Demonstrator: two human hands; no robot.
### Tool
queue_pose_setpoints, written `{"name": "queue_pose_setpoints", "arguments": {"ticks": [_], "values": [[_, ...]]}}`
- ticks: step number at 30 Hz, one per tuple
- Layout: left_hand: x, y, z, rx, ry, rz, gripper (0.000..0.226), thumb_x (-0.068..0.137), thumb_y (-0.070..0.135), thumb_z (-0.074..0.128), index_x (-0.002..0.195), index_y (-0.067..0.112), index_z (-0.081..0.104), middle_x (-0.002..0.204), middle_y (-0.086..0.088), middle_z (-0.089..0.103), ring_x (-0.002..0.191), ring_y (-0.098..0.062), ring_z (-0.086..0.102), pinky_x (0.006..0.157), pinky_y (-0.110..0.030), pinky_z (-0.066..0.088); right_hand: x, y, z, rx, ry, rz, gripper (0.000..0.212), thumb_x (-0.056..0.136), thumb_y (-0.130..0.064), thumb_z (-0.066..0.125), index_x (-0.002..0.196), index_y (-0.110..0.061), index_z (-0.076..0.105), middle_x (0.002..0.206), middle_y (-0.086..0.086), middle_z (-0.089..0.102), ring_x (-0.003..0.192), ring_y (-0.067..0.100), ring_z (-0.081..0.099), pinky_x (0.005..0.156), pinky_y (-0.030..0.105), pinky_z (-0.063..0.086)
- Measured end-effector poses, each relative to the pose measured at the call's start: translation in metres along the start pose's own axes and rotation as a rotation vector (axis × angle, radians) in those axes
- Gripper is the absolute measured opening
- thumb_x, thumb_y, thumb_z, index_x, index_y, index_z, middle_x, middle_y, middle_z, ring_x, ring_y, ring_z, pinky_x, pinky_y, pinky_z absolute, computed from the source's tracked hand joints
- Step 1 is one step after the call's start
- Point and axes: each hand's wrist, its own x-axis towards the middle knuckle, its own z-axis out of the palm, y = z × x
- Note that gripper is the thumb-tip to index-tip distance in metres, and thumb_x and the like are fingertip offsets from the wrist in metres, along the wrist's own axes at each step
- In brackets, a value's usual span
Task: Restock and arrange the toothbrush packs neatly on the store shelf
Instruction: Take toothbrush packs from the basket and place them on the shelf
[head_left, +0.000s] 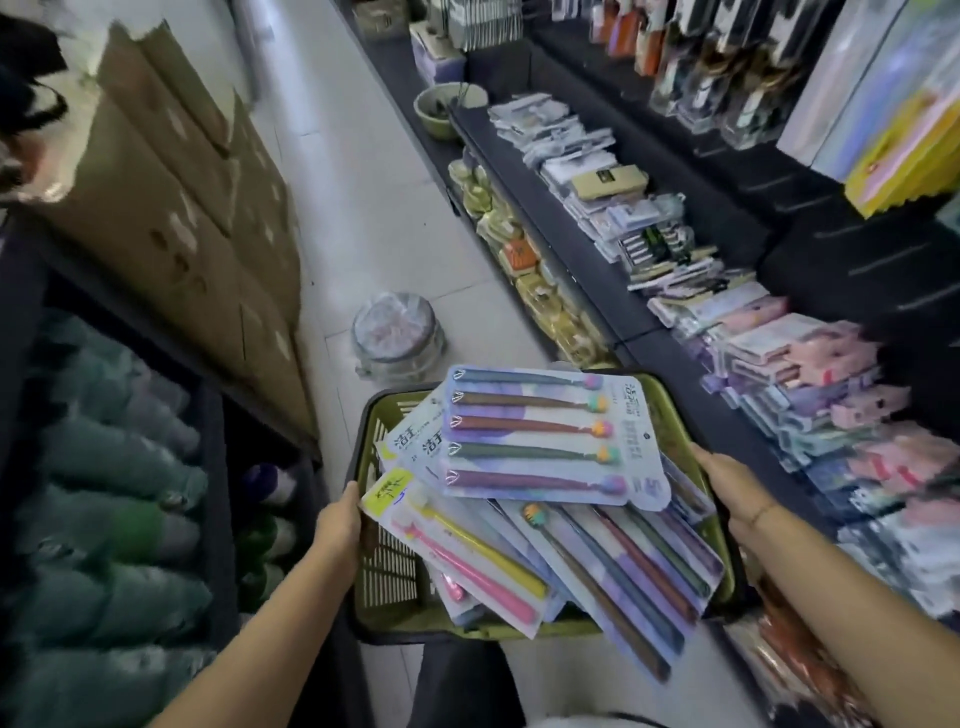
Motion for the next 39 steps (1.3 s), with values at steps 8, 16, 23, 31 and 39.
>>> {"name": "queue_pose_setpoints", "arguments": {"ticks": [8, 16, 23, 31, 39], "values": [[0.145, 0.196, 0.046, 0.130, -0.117, 0.056, 0.036, 0.105, 0.030, 0.042, 0.106, 0.000, 0.062, 0.074, -0.012, 0.059, 0.065, -0.026, 0.055, 0.055, -0.031, 0.041, 0.080, -0.113, 0.095, 0.189, 0.118, 0.081, 0.054, 0.098, -0.043, 0.052, 0.134, -0.002, 0.052, 0.130, 0.007, 0.054, 0.122, 0.033, 0.052, 0.098, 0.039, 0.041], [0.306, 0.353, 0.129, 0.352, -0.251, 0.159, 0.056, 0.090, 0.058, 0.050, 0.099, 0.006, 0.067, 0.098, -0.021, 0.069, 0.083, -0.035, 0.067, 0.087, -0.050, 0.054, 0.235, -0.095, 0.145, 0.444, 0.158, 0.206, 0.109, 0.046, -0.084, 0.073, 0.132, -0.020, 0.056, 0.132, 0.010, 0.060, 0.113, 0.036, 0.061, 0.096, 0.056, 0.049], [0.383, 0.475, 0.237, 0.571, -0.341, 0.308, 0.046, 0.101, 0.037, 0.044, 0.080, 0.001, 0.061, 0.063, -0.013, 0.057, 0.057, -0.027, 0.052, 0.058, -0.035, 0.044, 0.254, -0.219, 0.213, 0.585, 0.315, 0.269, 0.044, 0.090, -0.046, 0.062, 0.122, -0.017, 0.064, 0.117, 0.010, 0.068, 0.101, 0.033, 0.065, 0.094, 0.053, 0.051], [0.440, 0.568, 0.304, 0.682, -0.427, 0.329, 0.038, 0.099, 0.031, 0.045, 0.069, 0.008, 0.049, 0.054, -0.011, 0.042, 0.050, -0.021, 0.037, 0.051, -0.031, 0.029, 0.312, -0.261, 0.254, 0.718, 0.369, 0.412, 0.047, 0.088, -0.043, 0.066, 0.122, -0.011, 0.064, 0.116, 0.014, 0.068, 0.104, 0.035, 0.065, 0.098, 0.053, 0.049], [0.486, 0.622, 0.359, 0.774, -0.515, 0.295, 0.039, 0.101, 0.031, 0.042, 0.073, 0.006, 0.053, 0.054, -0.010, 0.049, 0.051, -0.021, 0.041, 0.052, -0.030, 0.032, 0.334, -0.296, 0.282, 0.770, 0.422, 0.415, 0.038, 0.092, -0.042, 0.063, 0.108, -0.008, 0.069, 0.098, 0.019, 0.072, 0.090, 0.036, 0.068, 0.087, 0.049, 0.052]]}}
